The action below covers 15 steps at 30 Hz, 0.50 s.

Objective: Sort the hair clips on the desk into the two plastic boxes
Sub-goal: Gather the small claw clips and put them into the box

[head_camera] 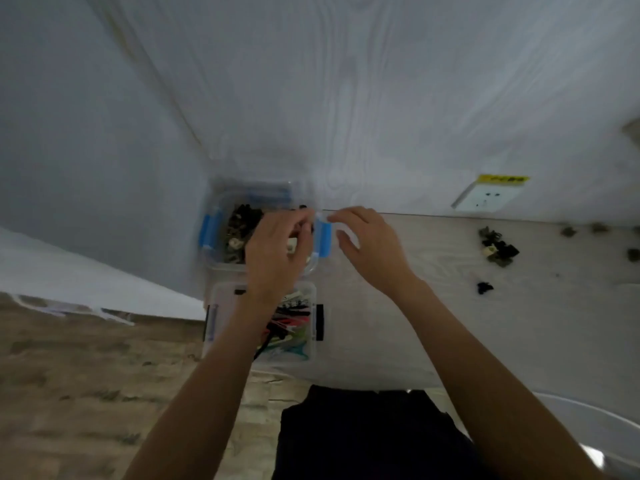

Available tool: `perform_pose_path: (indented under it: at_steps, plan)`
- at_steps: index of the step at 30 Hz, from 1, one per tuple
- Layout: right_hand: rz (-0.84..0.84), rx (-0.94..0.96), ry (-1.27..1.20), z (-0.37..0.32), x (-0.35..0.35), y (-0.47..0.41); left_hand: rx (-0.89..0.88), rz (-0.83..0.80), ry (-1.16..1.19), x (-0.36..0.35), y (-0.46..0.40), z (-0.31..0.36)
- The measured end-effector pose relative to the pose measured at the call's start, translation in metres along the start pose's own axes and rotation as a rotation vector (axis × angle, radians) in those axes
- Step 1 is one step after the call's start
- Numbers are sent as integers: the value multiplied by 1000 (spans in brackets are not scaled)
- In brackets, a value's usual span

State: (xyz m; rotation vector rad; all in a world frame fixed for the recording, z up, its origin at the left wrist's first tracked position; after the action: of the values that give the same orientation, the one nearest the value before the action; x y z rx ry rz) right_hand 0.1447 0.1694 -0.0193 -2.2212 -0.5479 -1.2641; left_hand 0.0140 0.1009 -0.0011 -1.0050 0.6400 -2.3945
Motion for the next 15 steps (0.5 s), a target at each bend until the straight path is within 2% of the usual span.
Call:
perform_pose_path:
  at_steps: [2, 4, 8, 12, 15]
  plan:
    - [60, -136, 12, 39, 18, 35, -110, -7, 177, -24, -3, 34]
    - [51, -287, 32, 82, 30, 75, -164, -97, 274, -59, -2, 63]
    - [31, -526, 72, 160, 56, 150, -201, -413, 250, -147, 11, 100]
    - [60, -669, 142, 227, 83, 208, 2, -830, 128, -248, 47, 107]
    - [86, -757, 195, 280, 97, 236, 141, -913, 101, -294, 64, 105]
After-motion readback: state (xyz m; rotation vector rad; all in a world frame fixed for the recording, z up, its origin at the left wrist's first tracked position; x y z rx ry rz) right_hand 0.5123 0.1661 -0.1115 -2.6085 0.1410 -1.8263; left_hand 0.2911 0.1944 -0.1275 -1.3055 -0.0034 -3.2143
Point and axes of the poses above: each hand's wrist, its own y-axis away from the middle knuckle, its own x-axis out of the back of the hand, z = x × y, the point moved 7 cm from there along -y, towards the middle knuckle, and after that the axes turned 9 degrees about y, right-handed, at the moved point
